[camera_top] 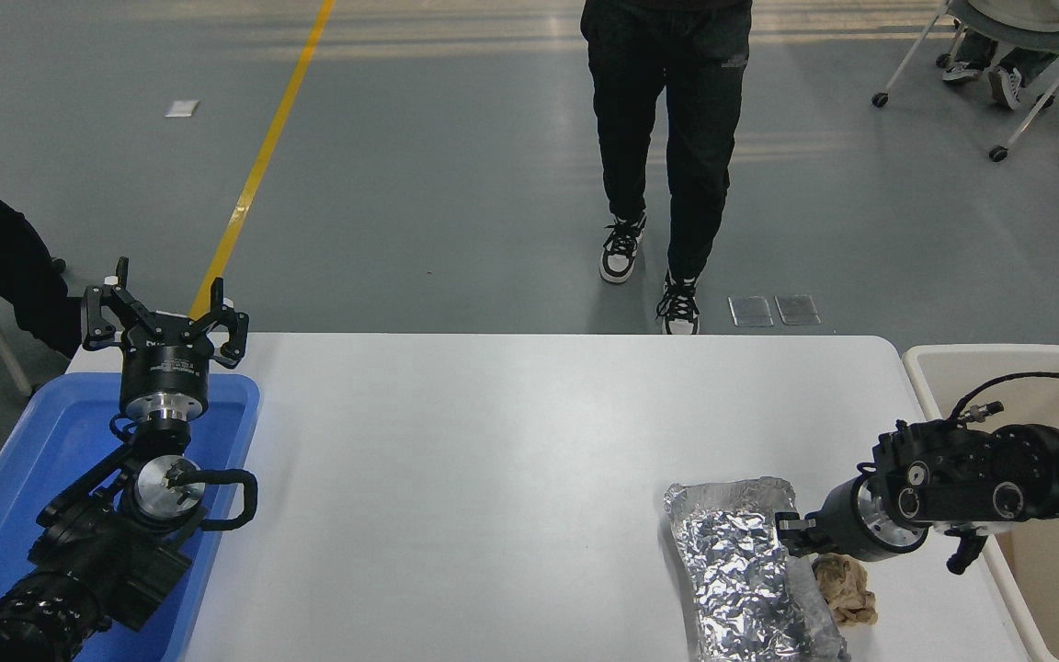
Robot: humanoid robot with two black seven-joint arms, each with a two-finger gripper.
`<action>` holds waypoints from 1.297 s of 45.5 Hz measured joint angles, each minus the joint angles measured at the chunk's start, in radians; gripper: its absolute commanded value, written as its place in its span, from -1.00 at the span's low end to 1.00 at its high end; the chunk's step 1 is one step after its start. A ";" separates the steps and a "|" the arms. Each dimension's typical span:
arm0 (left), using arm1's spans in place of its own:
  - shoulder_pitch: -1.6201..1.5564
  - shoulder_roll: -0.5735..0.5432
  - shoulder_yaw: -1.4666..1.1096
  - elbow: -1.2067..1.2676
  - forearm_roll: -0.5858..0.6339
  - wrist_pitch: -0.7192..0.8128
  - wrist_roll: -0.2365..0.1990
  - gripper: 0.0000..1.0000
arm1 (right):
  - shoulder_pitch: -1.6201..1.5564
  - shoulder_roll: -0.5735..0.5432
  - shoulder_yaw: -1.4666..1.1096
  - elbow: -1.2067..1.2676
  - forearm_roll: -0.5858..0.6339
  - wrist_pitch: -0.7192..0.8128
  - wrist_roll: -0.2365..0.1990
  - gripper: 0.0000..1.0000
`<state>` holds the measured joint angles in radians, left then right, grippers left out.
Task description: Pick up foil plate and place in dustbin
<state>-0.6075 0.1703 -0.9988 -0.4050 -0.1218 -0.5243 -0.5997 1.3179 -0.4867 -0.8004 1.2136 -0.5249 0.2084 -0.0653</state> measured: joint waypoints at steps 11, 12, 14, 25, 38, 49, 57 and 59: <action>0.000 0.000 0.000 0.000 0.001 0.000 0.001 0.98 | 0.279 -0.070 -0.149 0.174 0.082 0.040 0.000 -1.00; 0.000 0.000 0.000 0.000 0.001 0.000 0.001 0.98 | 0.324 -0.076 -0.174 0.198 0.090 0.047 0.001 -1.00; 0.000 0.000 0.000 0.000 0.001 0.000 0.001 0.98 | 0.392 -0.085 -0.209 0.233 0.100 0.056 0.002 -1.00; 0.000 0.000 0.000 0.000 0.002 -0.001 0.001 0.98 | 0.843 -0.111 -0.390 0.396 0.178 0.189 0.006 -1.00; 0.000 0.000 0.000 0.000 0.002 0.000 0.001 0.98 | 1.188 -0.094 -0.512 0.457 0.226 0.319 0.008 -1.00; 0.000 0.000 0.000 0.000 0.002 0.000 0.001 0.98 | 1.309 -0.083 -0.570 0.466 0.228 0.373 0.007 -1.00; 0.000 0.000 0.000 0.000 0.002 0.000 0.001 0.98 | 1.332 -0.091 -0.626 0.436 0.172 0.383 0.010 -1.00; 0.000 0.000 0.000 0.000 0.002 0.000 0.001 0.98 | 1.331 -0.102 -0.640 0.421 0.147 0.383 0.010 -1.00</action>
<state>-0.6075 0.1703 -0.9986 -0.4053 -0.1198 -0.5247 -0.5983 2.6493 -0.5889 -1.4402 1.6344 -0.3780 0.5917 -0.0554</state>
